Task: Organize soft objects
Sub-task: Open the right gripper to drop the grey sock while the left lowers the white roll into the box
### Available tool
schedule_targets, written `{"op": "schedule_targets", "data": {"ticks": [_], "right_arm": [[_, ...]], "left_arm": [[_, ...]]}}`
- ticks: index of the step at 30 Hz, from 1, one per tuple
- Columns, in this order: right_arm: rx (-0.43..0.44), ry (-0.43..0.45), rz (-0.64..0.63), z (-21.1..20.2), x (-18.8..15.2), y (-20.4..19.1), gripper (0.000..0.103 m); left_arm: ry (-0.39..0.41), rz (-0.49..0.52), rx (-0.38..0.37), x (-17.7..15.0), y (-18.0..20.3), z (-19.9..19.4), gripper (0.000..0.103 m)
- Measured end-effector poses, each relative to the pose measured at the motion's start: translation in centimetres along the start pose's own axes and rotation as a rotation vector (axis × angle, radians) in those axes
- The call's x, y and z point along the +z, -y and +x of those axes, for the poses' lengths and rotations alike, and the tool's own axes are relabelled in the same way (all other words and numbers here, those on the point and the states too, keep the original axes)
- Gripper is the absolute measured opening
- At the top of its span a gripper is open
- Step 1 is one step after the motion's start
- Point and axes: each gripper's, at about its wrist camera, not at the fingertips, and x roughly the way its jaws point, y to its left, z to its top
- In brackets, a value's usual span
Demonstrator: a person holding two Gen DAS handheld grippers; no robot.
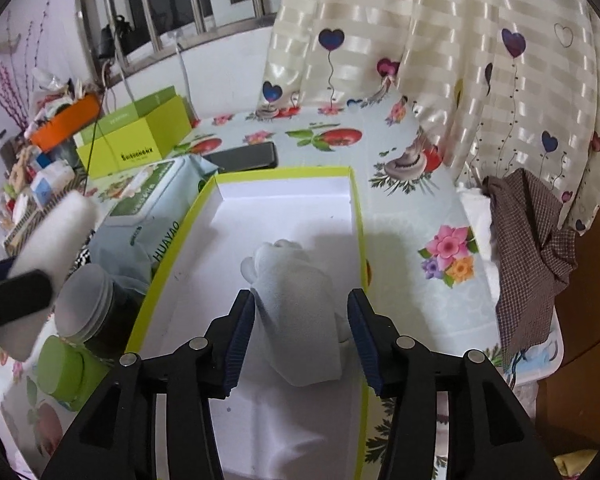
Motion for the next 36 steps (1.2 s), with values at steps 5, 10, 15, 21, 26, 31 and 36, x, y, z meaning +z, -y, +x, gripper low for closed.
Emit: {"op": "schedule_targets", "data": {"ticks": [5,10,15,21,26,31,36], "right_arm": [[0.010,0.039,0.014,-1.5,-0.2,0.5,0.048],[0.022,0.069,0.031,-2.7,-0.6,1.0,0.048],[0.031,0.084,0.039,-3.4,-0.9,1.4,0.048],[0.037,0.091,0.041,-3.7,-1.0,1.5,0.048],[0.040,0.101,0.046,-4.2,-1.3,1.6,0.048],[0.047,0.115,0.048,-4.9,-1.5,1.5,0.050],[0.046,0.136,0.049,-5.9,-1.7,1.3,0.051]], "left_arm": [[-0.029,0.000,-0.013,0.1,0.9,1.3,0.031],[-0.058,-0.004,-0.022,0.2,1.7,3.0,0.031],[-0.092,-0.021,-0.032,0.3,2.2,4.9,0.031],[-0.154,-0.037,-0.043,0.1,2.3,7.0,0.032],[-0.165,-0.029,-0.046,-0.2,2.6,7.6,0.036],[-0.155,-0.020,-0.054,-0.1,2.7,7.6,0.036],[-0.135,-0.019,-0.070,-0.2,2.7,6.5,0.037]]}}
